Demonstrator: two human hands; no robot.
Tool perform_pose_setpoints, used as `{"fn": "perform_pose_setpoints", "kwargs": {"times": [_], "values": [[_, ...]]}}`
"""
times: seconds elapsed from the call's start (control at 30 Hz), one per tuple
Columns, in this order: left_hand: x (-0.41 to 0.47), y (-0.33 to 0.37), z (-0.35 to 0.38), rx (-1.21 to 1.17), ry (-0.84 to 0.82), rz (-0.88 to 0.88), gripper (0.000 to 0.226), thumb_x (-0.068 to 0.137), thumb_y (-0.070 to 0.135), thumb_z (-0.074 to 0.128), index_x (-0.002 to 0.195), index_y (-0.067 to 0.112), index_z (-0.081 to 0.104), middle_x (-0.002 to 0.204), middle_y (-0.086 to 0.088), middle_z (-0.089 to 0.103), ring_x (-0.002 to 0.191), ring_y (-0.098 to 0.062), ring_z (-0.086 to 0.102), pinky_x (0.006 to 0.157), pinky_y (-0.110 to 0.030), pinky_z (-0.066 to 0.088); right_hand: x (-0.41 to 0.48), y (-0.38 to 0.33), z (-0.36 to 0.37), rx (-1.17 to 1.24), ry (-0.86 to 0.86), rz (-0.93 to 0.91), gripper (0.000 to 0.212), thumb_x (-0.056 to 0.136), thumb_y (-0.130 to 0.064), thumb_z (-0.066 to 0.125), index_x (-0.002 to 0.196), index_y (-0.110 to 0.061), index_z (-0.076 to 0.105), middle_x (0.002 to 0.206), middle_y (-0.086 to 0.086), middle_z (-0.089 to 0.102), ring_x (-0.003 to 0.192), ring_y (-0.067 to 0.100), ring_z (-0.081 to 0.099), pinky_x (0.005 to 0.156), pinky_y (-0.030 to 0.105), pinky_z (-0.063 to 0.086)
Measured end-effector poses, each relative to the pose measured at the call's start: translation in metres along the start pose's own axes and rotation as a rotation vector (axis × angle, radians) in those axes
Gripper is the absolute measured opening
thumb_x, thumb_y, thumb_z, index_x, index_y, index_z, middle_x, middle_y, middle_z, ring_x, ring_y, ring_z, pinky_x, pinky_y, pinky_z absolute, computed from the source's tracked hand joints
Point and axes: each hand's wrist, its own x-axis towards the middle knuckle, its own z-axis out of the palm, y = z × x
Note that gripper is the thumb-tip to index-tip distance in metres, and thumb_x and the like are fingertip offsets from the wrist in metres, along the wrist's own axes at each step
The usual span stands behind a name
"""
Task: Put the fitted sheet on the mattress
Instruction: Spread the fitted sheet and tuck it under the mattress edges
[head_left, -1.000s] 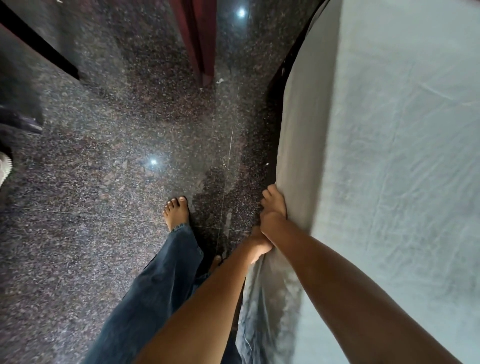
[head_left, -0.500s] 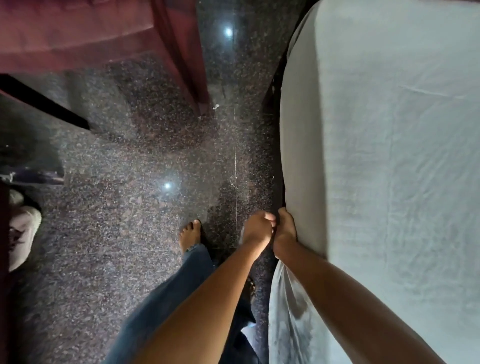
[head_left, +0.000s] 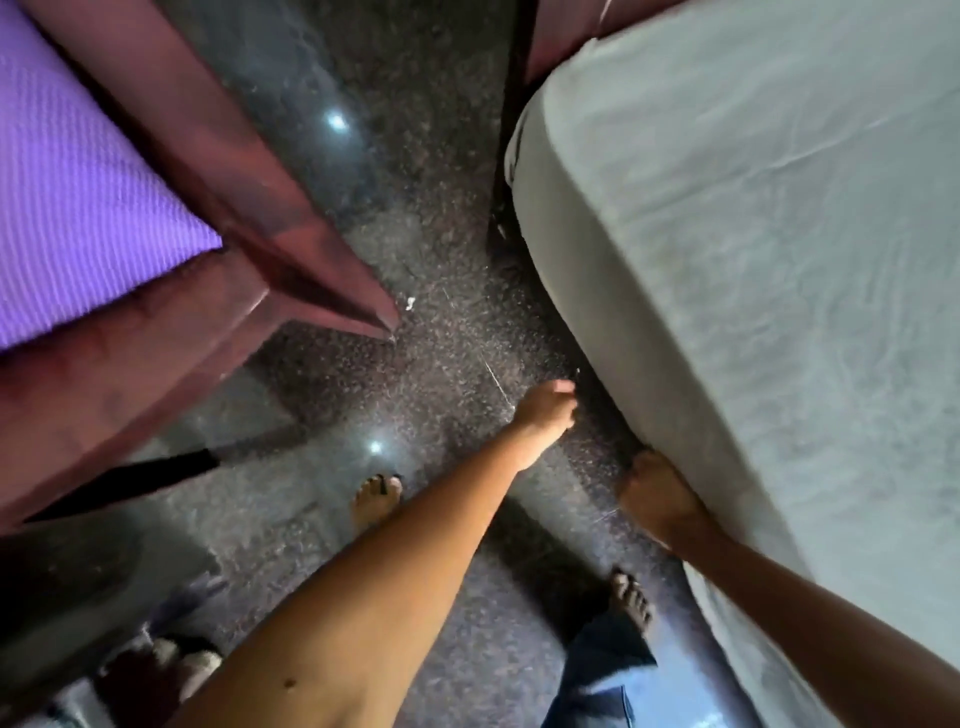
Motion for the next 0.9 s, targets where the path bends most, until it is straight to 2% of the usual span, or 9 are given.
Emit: {"fn": "perform_pose_setpoints", "kwargs": {"times": [0.1,0.2,0.27,0.33,0.47,0.6,0.7,0.8,0.9], "values": [[0.014,0.012,-0.017,0.041,0.035,0.059,0.049,0.097,-0.004,0.03,0.144,0.007,0.031,0.14,-0.013,0.046,0.118,-0.026,0.052,0.082,-0.022,0.048,0.002,-0.012,0.003,-0.084,-0.14,-0.22,0.004,0.037,-0.01,0.056,0.037,-0.006,0.058,0.041,0.004,0.054,0.045,0.023,0.058,0.063,0.028,0.047],[0.026,0.025,-0.011,0.001,0.035,0.06,0.049,0.096,-0.007,0.024,0.143,0.005,0.033,0.14,-0.013,0.046,0.102,-0.021,0.055,0.061,-0.012,0.043,0.013,-0.046,-0.01,0.074,-0.161,0.165,0.019,0.08,-0.017,0.058,0.085,-0.005,0.071,0.087,0.015,0.069,0.082,0.033,0.067,0.072,0.035,0.053],[0.03,0.028,0.006,0.03,0.003,0.065,0.045,0.096,-0.006,0.024,0.136,0.003,0.042,0.122,-0.012,0.058,0.073,-0.013,0.056,0.045,-0.007,0.038,0.021,-0.063,-0.021,0.565,-0.125,0.607,0.029,0.091,-0.02,0.051,0.115,-0.009,0.065,0.113,0.018,0.065,0.099,0.031,0.063,0.082,0.033,0.047],[0.034,0.024,0.027,0.012,0.031,0.057,0.038,0.096,-0.003,0.027,0.121,0.009,0.053,0.089,-0.003,0.062,0.057,-0.006,0.055,0.045,-0.013,0.038,0.023,-0.068,-0.017,1.26,0.16,1.036,0.032,0.09,-0.007,0.048,0.119,-0.002,0.061,0.113,0.016,0.065,0.091,0.022,0.059,0.073,0.029,0.043],[0.035,-0.008,0.061,-0.056,0.031,-0.054,0.031,0.098,0.005,0.027,0.084,0.018,0.052,0.079,0.003,0.06,0.065,-0.009,0.058,0.067,-0.023,0.046,0.002,-0.062,-0.007,2.361,0.65,1.549,0.03,0.095,-0.008,0.037,0.116,-0.005,0.059,0.103,0.004,0.066,0.088,0.019,0.062,0.07,0.028,0.049],[0.017,-0.047,0.097,-0.097,-0.13,-0.161,0.033,0.098,0.001,0.027,0.088,0.016,0.054,0.085,0.0,0.061,0.073,-0.012,0.059,0.069,-0.023,0.048,-0.043,-0.035,-0.002,2.695,1.107,1.581,0.029,0.093,-0.009,0.032,0.098,-0.007,0.06,0.091,0.009,0.062,0.085,0.023,0.059,0.08,0.032,0.048],[-0.001,-0.068,0.123,-0.083,-0.228,-0.223,0.036,0.099,0.001,0.024,0.118,0.008,0.054,0.107,-0.006,0.062,0.09,-0.019,0.06,0.069,-0.024,0.046,-0.084,-0.013,0.0,2.728,1.33,1.568,0.025,0.09,-0.013,0.034,0.089,-0.008,0.059,0.092,0.009,0.06,0.082,0.023,0.057,0.083,0.032,0.046],[-0.005,-0.08,0.141,-0.089,-0.216,-0.25,0.041,0.101,0.005,0.022,0.137,0.01,0.041,0.139,-0.006,0.048,0.124,-0.025,0.05,0.08,-0.029,0.044,-0.113,0.0,0.01,2.744,1.385,1.573,0.03,0.095,-0.02,0.033,0.106,-0.009,0.059,0.112,0.013,0.062,0.103,0.028,0.057,0.102,0.04,0.04],[-0.005,-0.084,0.15,-0.116,-0.171,-0.261,0.041,0.102,0.006,0.022,0.14,0.01,0.038,0.144,-0.008,0.043,0.13,-0.025,0.044,0.1,-0.035,0.038,-0.126,0.007,0.014,2.787,1.486,1.588,0.037,0.098,-0.025,0.032,0.121,-0.006,0.055,0.129,0.014,0.057,0.114,0.028,0.055,0.104,0.041,0.038]]}}
